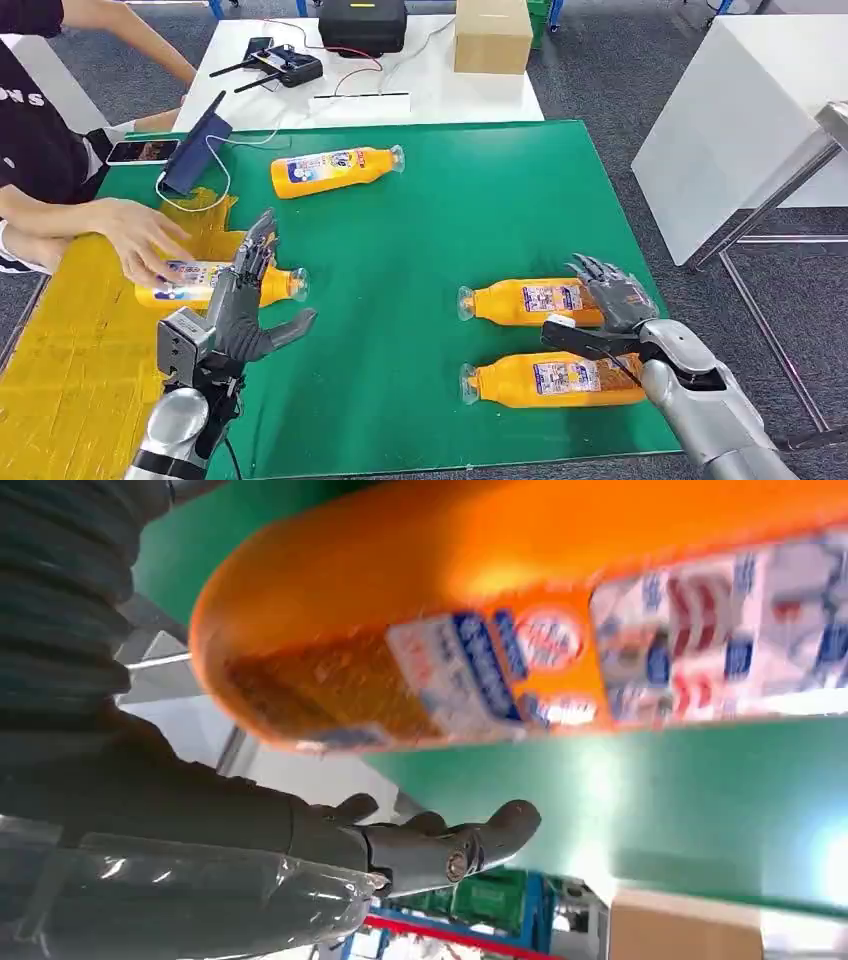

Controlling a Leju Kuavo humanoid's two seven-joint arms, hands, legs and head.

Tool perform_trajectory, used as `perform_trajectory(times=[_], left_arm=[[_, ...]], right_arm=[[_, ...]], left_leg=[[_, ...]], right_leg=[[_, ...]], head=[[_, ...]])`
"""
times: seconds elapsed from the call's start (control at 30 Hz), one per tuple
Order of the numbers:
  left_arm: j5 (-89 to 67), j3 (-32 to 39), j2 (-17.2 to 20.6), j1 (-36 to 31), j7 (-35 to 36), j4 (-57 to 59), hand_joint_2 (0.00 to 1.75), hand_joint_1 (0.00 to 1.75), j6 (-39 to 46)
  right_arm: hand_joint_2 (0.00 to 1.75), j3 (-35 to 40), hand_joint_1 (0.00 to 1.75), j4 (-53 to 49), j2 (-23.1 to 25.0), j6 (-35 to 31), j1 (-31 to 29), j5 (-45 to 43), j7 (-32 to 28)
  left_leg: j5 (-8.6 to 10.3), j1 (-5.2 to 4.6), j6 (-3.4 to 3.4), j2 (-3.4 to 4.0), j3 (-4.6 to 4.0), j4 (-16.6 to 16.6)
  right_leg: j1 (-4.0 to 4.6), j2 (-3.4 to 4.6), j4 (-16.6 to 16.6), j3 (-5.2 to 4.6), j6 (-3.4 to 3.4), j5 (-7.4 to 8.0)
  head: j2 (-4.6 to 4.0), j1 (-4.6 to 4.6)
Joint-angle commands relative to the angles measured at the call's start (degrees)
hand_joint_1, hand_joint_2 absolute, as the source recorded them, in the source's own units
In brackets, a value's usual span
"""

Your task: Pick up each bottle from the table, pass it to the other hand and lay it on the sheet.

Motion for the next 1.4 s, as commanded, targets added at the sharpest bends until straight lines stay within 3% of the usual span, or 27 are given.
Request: perform_trajectory(times=[0.03,0.07,0.13,0.17,0.2,0.23,0.6,0.73,0.8,0.9,1.0,1.07,1.13,1.2,1.4], left_arm=[[1.09,-0.84,-0.42,-1.83,0.4,3.22,1.75,0.0,-0.65],[1.65,-0.68,-0.54,-1.73,0.46,3.1,1.75,0.0,-0.91],[1.89,-0.58,-0.77,-1.38,0.47,2.77,1.75,0.0,-0.91],[2.01,-0.53,-0.84,-1.22,0.49,2.67,1.75,0.0,-0.92],[2.01,-0.55,-0.83,-1.18,0.49,2.69,1.75,0.0,-0.91],[2.18,-0.45,-0.89,-1.14,0.54,2.77,1.75,0.0,-0.96],[2.38,-0.32,-0.97,-1.14,0.6,2.86,1.75,0.0,-1.03],[2.77,0.16,-1.21,-0.91,0.64,2.93,1.75,0.0,-1.11],[2.86,0.31,-1.33,-0.71,0.66,2.82,1.75,0.0,-1.13],[3.02,0.53,-1.45,-0.32,0.79,2.38,1.75,0.0,-1.33],[3.06,0.05,-1.52,0.26,1.67,1.54,1.75,0.0,-2.56],[1.86,-1.54,-1.13,0.17,2.53,1.92,1.75,0.0,-3.59],[1.16,-4.13,-0.77,-0.71,3.28,3.54,1.75,0.0,-4.81],[1.22,-5.95,-0.94,-1.91,3.5,5.35,1.75,0.0,-4.71],[4.51,-9.9,-1.21,-5.64,5.31,9.65,1.75,0.0,-7.18]], right_arm=[[1.75,5.7,0.0,12.31,3.85,-0.02,-6.54,2.88,2.57],[1.75,6.22,0.16,13.82,4.43,-0.62,-7.38,3.85,3.54],[1.75,6.81,0.63,15.6,5.36,-1.54,-8.33,5.0,4.43],[1.75,7.1,0.63,16.34,5.86,-1.84,-8.76,5.53,4.88],[1.75,7.15,0.84,16.56,6.06,-1.87,-8.91,5.61,4.9],[1.75,7.57,1.36,17.1,6.21,-2.3,-9.21,6.26,5.16],[1.75,7.68,1.36,17.46,6.4,-2.61,-9.43,6.5,5.26],[1.75,6.57,1.55,17.02,7.36,-4.97,-9.31,6.61,5.23],[1.75,5.85,1.75,16.05,7.95,-6.5,-9.01,6.92,5.48],[1.75,3.05,1.75,12.06,9.46,-10.79,-7.39,7.41,6.25],[1.75,-1.71,1.75,1.97,12.29,-15.81,-3.57,7.04,6.76],[1.75,-5.09,1.75,-5.04,14.99,-18.5,-1.26,4.2,5.96],[1.75,-9.09,1.75,-13.05,19.66,-20.55,0.99,-6.08,0.06],[1.75,-10.03,1.75,-17.5,22.18,-22.38,1.87,-8.3,-1.48],[1.75,-8.64,1.68,-20.5,24.54,-20.87,2.14,-19.64,-4.75]], left_leg=[[-0.08,0.08,-0.13,0.19,0.26,-0.05],[-0.08,0.09,-0.11,0.16,0.22,-0.04],[-0.09,0.08,-0.12,0.21,0.27,-0.05],[-0.06,0.07,-0.1,0.18,0.2,-0.04],[-0.1,0.12,-0.14,0.29,0.31,-0.05],[-0.06,0.08,-0.11,0.2,0.23,-0.05],[-0.03,0.07,-0.08,0.12,0.26,-0.05],[-0.1,0.14,-0.16,0.16,0.4,-0.04],[-0.04,0.07,-0.1,0.15,0.3,-0.05],[-0.02,0.06,-0.07,0.16,0.22,-0.05],[-0.08,0.1,-0.12,0.18,0.28,-0.04],[-0.1,0.09,-0.14,0.14,0.21,0.0],[-0.1,0.09,-0.12,0.22,0.17,0.0],[-0.12,0.11,-0.15,0.23,0.15,0.01],[-0.04,0.13,-0.13,-0.08,0.11,0.02]], right_leg=[[0.09,0.13,-0.09,0.24,-0.06,-0.01],[0.09,0.12,-0.08,0.21,-0.06,-0.01],[0.08,0.15,-0.08,0.24,-0.07,-0.01],[0.08,0.14,-0.08,0.18,-0.05,0.01],[0.12,0.22,-0.12,0.27,-0.07,0.01],[0.08,0.13,-0.09,0.21,-0.05,0.01],[0.07,0.03,-0.08,0.24,-0.05,-0.01],[0.14,0.04,-0.1,0.39,-0.09,-0.05],[0.07,0.05,-0.07,0.27,-0.05,-0.01],[0.06,0.06,-0.05,0.18,-0.04,0.01],[0.1,0.08,-0.05,0.23,-0.07,-0.04],[0.09,0.07,0.03,0.17,-0.08,-0.08],[0.09,0.15,0.04,0.11,-0.08,-0.06],[0.1,0.15,0.08,0.07,-0.1,-0.09],[0.13,-0.16,0.04,0.12,-0.08,-0.1]], head=[[0.0,0.02],[0.0,0.0],[0.0,0.02],[0.02,0.0],[0.0,0.0],[0.02,0.0],[0.0,0.02],[0.0,0.0],[0.0,0.02],[0.0,0.02],[0.0,0.02],[0.0,0.02],[0.0,0.02],[0.0,0.0],[0.0,0.02]])
